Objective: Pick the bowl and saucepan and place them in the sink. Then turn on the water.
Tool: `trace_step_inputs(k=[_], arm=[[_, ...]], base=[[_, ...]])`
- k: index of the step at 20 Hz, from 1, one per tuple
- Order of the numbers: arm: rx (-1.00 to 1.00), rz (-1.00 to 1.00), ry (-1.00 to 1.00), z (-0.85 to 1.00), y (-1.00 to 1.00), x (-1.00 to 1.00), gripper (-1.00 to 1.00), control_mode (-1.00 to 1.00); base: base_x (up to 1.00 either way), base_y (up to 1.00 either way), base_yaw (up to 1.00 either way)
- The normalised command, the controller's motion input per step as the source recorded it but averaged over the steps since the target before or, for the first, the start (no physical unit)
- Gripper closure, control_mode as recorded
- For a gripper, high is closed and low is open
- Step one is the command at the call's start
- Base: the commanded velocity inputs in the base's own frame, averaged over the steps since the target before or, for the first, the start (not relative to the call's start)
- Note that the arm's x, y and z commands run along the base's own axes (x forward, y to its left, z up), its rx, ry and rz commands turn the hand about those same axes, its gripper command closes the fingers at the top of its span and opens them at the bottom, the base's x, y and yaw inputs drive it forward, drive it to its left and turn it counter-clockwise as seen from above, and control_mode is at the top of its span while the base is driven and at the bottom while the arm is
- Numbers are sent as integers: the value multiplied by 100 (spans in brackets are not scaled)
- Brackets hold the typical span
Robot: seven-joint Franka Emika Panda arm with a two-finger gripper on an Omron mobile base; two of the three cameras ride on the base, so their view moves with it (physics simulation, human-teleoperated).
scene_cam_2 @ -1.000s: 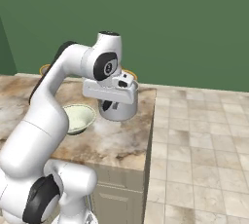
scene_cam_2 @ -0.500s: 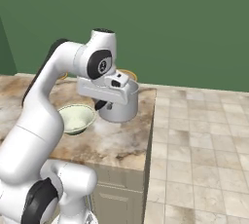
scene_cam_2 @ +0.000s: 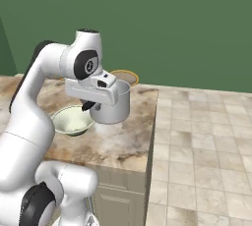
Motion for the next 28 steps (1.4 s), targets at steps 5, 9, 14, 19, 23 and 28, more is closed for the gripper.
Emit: trace_step_inputs(k=[5,9,14,19,23,28], arm=[[0,0,0,2,40,-8,100,-100],[0,0,0,8,25,-4,100,-100],[0,0,0,3,12,-3,100,-100],[0,0,0,0,10,-1,100,-100],[0,0,0,0,14,0,100,-100],[0,0,0,0,3,0,100,100]], base=[[0,0,0],[0,0,0],[0,0,0],[0,0,0],[0,0,0],[-18,2,0]])
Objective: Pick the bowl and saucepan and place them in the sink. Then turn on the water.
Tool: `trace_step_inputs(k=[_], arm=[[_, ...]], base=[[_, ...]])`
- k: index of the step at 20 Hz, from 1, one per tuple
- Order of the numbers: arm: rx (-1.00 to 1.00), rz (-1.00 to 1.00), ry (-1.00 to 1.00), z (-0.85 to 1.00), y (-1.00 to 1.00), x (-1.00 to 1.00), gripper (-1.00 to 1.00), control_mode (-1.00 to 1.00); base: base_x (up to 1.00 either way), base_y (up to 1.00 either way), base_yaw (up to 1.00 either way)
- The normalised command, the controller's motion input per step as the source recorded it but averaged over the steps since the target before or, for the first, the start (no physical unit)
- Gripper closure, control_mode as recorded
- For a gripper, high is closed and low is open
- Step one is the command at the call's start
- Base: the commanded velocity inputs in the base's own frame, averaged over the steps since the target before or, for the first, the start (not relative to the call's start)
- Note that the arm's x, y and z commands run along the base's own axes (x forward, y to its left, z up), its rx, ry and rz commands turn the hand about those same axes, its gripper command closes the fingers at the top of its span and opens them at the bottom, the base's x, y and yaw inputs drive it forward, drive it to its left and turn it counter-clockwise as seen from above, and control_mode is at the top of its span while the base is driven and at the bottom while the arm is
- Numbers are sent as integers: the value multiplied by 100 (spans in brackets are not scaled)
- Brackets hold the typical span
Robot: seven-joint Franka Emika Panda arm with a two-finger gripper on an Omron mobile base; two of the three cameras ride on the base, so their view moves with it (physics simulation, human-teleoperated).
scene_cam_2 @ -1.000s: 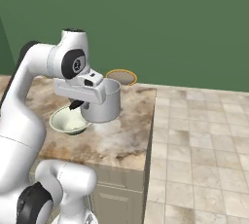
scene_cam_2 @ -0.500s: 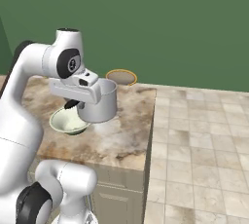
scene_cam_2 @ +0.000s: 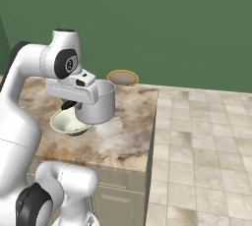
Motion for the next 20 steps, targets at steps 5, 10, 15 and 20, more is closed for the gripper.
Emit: trace_step_inputs(k=[5,10,15,20], arm=[[0,0,0,0,0,0,100,100],[0,0,0,0,0,0,100,100],[0,0,0,0,0,0,100,100],[0,0,0,0,0,0,100,100]], base=[[-65,-4,-4],[-79,-21,-22],[-57,-26,-41],[-35,-21,-48]])
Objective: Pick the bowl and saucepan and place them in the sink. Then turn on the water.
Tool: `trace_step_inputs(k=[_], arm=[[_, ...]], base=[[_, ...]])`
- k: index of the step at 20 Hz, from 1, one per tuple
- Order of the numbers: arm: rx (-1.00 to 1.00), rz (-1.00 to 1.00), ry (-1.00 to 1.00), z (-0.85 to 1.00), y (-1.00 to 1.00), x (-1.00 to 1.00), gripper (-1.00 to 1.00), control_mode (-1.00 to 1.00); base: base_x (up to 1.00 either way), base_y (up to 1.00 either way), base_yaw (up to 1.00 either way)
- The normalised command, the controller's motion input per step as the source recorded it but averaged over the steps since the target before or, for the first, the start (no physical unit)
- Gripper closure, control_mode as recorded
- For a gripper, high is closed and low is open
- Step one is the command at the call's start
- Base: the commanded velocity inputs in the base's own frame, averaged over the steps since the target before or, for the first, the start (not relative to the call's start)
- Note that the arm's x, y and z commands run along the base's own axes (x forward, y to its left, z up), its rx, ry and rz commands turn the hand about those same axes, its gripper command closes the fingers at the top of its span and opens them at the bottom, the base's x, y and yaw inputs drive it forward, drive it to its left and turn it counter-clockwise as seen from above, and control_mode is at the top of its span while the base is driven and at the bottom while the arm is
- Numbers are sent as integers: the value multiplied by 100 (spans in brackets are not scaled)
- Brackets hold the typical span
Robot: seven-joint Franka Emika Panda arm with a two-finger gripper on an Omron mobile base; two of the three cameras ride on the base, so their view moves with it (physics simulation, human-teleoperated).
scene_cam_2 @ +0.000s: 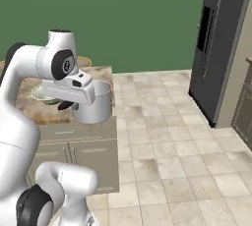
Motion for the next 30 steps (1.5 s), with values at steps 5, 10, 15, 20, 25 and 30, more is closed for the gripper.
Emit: trace_step_inputs(k=[5,10,15,20,25,30], arm=[[0,0,0,0,0,0,100,100],[0,0,0,0,0,0,100,100],[0,0,0,0,0,0,100,100],[0,0,0,0,0,0,100,100],[0,0,0,0,0,0,100,100],[0,0,0,0,0,0,100,100]], base=[[-23,-16,-49],[-16,-17,-47],[-12,-17,-46],[-9,-16,-46],[-6,-17,-47],[-1,-18,-46]])
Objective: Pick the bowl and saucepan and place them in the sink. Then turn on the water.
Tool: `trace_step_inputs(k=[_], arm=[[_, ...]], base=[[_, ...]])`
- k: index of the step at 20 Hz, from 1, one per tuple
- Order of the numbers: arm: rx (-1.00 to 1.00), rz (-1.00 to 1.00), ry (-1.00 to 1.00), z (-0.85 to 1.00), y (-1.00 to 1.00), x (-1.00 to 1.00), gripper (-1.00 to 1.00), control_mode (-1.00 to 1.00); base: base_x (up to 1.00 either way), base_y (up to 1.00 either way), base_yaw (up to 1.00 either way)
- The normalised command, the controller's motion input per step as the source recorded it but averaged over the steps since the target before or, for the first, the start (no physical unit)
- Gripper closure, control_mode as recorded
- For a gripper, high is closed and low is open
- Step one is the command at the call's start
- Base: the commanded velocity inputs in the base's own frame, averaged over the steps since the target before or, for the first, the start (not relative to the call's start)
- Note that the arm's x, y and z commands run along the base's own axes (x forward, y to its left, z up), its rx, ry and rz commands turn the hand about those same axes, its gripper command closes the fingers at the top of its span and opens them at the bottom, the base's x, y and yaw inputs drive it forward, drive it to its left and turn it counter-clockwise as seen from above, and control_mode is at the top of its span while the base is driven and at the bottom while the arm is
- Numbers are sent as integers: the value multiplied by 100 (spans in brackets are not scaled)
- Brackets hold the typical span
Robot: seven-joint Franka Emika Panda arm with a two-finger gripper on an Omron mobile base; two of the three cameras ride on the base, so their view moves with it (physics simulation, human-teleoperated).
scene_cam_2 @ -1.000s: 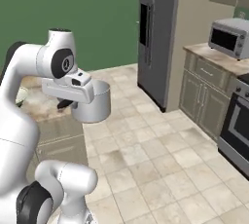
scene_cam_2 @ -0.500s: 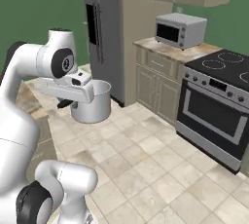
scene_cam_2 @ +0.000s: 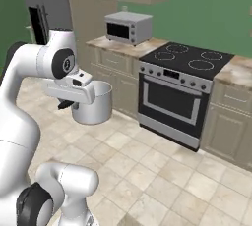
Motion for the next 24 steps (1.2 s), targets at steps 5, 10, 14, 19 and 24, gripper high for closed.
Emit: trace_step_inputs(k=[5,10,14,19,24], arm=[[0,0,0,0,0,0,100,100],[0,0,0,0,0,0,100,100],[0,0,0,0,0,0,100,100],[0,0,0,0,0,0,100,100],[0,0,0,0,0,0,100,100]], base=[[0,-19,-47],[-1,-21,-46],[0,-21,-45],[0,-20,-44],[0,-21,-43]])
